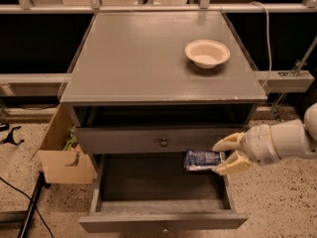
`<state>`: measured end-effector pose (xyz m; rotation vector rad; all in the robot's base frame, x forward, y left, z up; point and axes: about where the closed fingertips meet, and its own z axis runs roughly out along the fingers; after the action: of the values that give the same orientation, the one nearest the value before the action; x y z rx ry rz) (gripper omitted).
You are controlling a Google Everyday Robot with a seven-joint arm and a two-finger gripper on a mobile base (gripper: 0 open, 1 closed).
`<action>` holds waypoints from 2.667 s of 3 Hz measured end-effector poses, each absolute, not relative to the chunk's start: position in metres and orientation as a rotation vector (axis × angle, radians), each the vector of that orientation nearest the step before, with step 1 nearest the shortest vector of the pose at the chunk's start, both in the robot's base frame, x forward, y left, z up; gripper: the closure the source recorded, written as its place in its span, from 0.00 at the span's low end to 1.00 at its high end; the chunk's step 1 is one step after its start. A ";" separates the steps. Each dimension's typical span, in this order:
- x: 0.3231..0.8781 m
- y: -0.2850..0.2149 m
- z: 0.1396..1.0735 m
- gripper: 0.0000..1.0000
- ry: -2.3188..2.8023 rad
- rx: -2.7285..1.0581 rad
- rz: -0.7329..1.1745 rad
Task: Place rxbar blueberry into middle drawer
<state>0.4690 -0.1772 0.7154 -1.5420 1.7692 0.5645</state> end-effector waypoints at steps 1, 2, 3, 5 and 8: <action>0.461 -0.179 0.669 1.00 1.799 -1.559 0.597; 0.461 -0.179 0.669 1.00 1.799 -1.559 0.597; 0.465 -0.170 0.641 1.00 1.776 -1.604 0.582; 0.479 -0.165 0.595 1.00 1.746 -1.622 0.547; 0.500 -0.145 0.461 1.00 1.723 -1.587 0.588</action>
Offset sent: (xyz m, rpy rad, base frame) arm -0.0071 -0.0022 -0.0406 -0.0110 0.0360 0.0090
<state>0.5003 -0.1449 0.4614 -1.5873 1.7232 0.5885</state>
